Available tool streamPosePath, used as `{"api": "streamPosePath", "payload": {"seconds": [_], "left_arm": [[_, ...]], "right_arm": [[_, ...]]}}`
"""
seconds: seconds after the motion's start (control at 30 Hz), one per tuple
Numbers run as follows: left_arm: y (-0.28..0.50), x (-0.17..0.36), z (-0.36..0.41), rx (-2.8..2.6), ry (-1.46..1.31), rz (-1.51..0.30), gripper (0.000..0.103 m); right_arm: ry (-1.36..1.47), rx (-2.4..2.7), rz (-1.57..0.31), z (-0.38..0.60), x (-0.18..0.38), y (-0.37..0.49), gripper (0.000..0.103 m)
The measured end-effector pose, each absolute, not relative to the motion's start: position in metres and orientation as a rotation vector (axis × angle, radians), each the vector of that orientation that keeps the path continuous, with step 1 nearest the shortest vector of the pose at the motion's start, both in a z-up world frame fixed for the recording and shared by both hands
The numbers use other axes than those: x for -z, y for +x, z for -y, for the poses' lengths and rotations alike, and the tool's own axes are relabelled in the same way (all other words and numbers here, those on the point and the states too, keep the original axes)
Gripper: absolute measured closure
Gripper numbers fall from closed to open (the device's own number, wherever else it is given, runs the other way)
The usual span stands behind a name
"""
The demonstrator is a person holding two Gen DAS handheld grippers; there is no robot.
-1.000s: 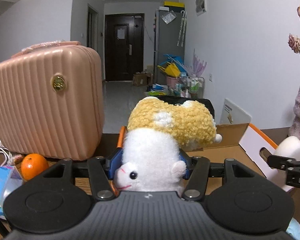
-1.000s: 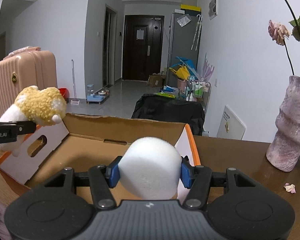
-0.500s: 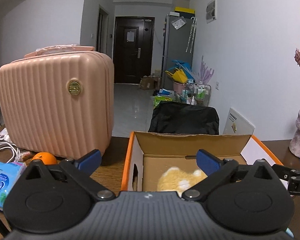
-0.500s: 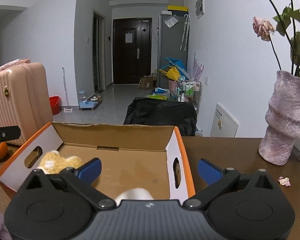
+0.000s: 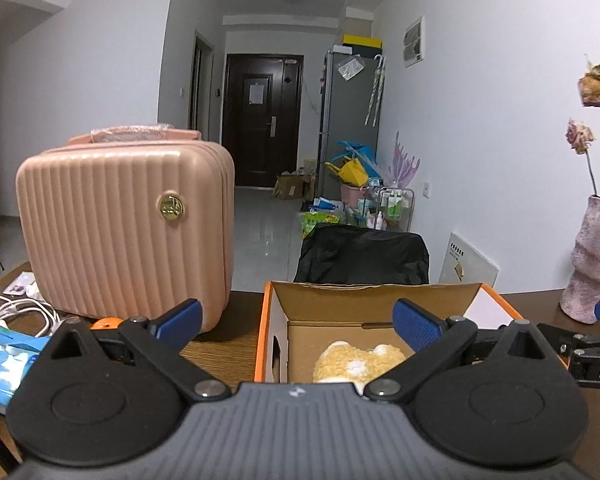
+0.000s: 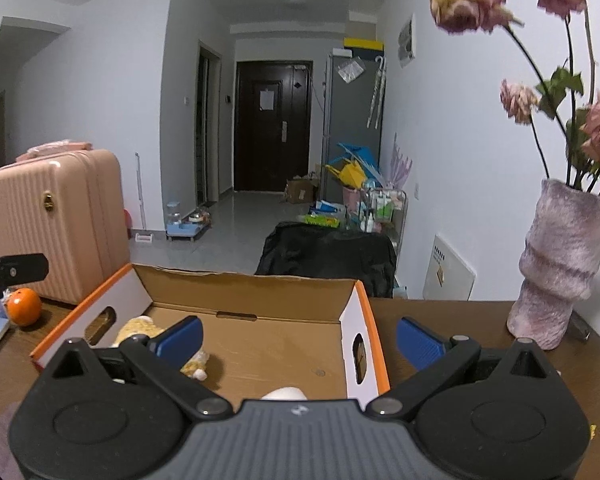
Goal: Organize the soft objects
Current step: 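Open both grippers to drop the foam cylinder and plush into the box, then grasp the pink-and-cream sponge block with the right gripper while the left approaches the lavender pouch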
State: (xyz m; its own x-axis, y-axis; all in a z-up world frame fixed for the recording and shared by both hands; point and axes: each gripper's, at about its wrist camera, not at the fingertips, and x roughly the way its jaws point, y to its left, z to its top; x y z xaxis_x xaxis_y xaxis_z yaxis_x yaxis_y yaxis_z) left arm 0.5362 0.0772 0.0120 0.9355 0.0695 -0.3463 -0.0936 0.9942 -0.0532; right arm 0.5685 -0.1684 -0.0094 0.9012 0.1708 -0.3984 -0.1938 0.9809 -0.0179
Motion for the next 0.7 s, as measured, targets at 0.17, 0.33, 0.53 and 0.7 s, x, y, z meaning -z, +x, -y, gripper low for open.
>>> {"api": "streamPosePath", "payload": {"seconds": [0.17,0.33,0.53,0.7], "left_arm": [[0.512,-0.013,-0.074,-0.062,-0.047,-0.335,0.000],[0.492,-0.014,-0.074,-0.055,-0.039,-0.329,0.000],[0.465,-0.013,-0.078,-0.057,-0.036,-0.330,0.000],[0.443,-0.011,-0.083,-0.065,-0.044,-0.340,0.000]], "right_arm": [[-0.067,-0.211,-0.371,0.170,0.003,0.544,0.000],[-0.081,-0.227,-0.346,0.171,0.000,0.522,0.000],[-0.092,-0.242,-0.324,0.173,0.000,0.493,0.000],[-0.094,-0.252,-0.316,0.176,0.001,0.469,0.000]]}}
